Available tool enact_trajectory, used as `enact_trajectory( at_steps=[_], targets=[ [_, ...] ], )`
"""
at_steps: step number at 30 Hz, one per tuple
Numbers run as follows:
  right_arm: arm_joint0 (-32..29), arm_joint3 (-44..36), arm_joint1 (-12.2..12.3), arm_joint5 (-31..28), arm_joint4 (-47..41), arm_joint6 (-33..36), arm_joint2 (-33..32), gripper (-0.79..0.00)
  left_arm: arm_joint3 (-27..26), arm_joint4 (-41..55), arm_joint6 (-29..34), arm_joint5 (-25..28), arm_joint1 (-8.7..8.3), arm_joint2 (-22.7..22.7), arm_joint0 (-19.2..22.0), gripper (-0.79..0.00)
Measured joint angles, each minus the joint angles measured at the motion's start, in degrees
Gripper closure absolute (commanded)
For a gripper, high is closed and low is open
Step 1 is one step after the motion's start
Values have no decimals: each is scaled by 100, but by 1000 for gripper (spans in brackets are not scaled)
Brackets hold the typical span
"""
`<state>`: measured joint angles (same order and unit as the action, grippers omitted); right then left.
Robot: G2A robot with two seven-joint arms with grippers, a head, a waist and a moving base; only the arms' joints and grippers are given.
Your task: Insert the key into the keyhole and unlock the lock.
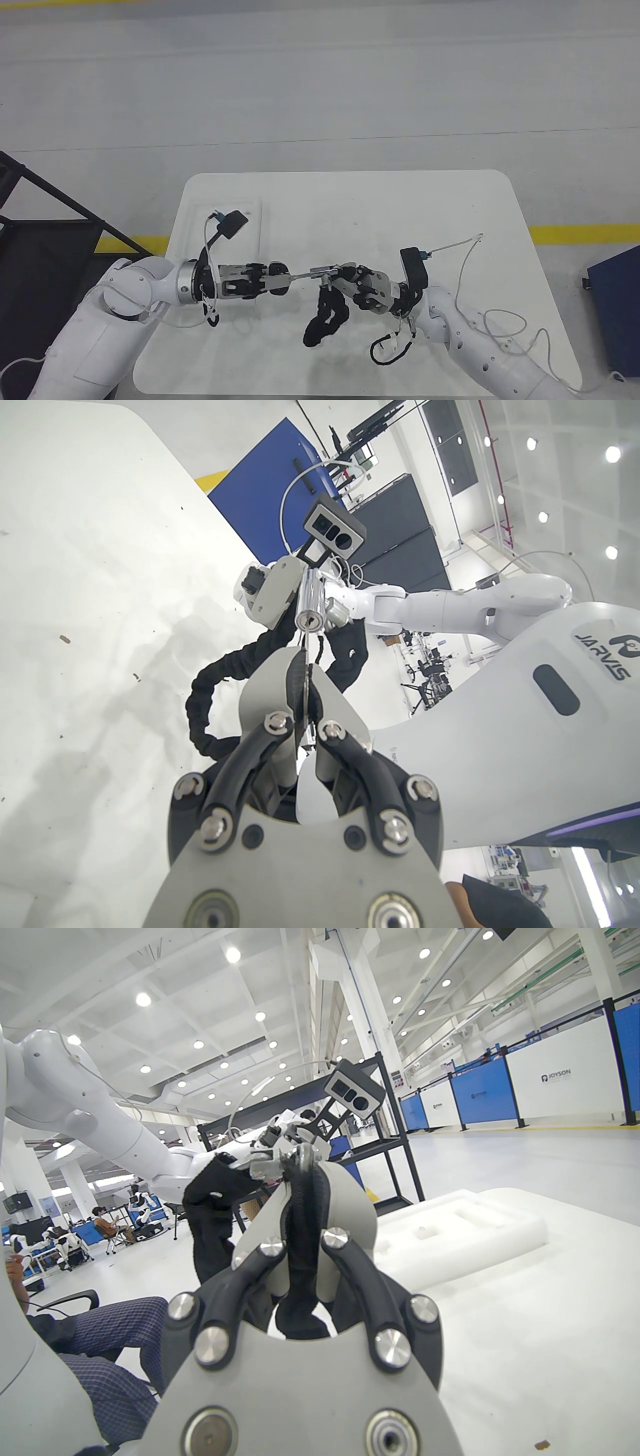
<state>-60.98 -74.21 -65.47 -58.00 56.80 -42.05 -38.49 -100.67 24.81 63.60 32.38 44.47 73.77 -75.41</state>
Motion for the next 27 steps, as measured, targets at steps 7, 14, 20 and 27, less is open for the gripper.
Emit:
enact_trajectory(
  at_steps=[7, 14, 20, 27],
  targets=[
    [-94, -166, -9, 61, -142, 275, -51, 0, -77, -151, -62, 41, 3, 86, -81, 0],
    [-220, -293, 16, -1, -358, 495, -278, 0, -107, -213, -69, 95, -14, 269, -225, 0],
    [-296, -463, 136, 0, -541, 649, -277, 0, -135, -288, 46, 167, -45, 479, -351, 0],
    [-17, -631, 375, 0, -1974, 1524, 458, 0, -389, -663, 264, 401, -84, 664, -464, 0]
  ],
)
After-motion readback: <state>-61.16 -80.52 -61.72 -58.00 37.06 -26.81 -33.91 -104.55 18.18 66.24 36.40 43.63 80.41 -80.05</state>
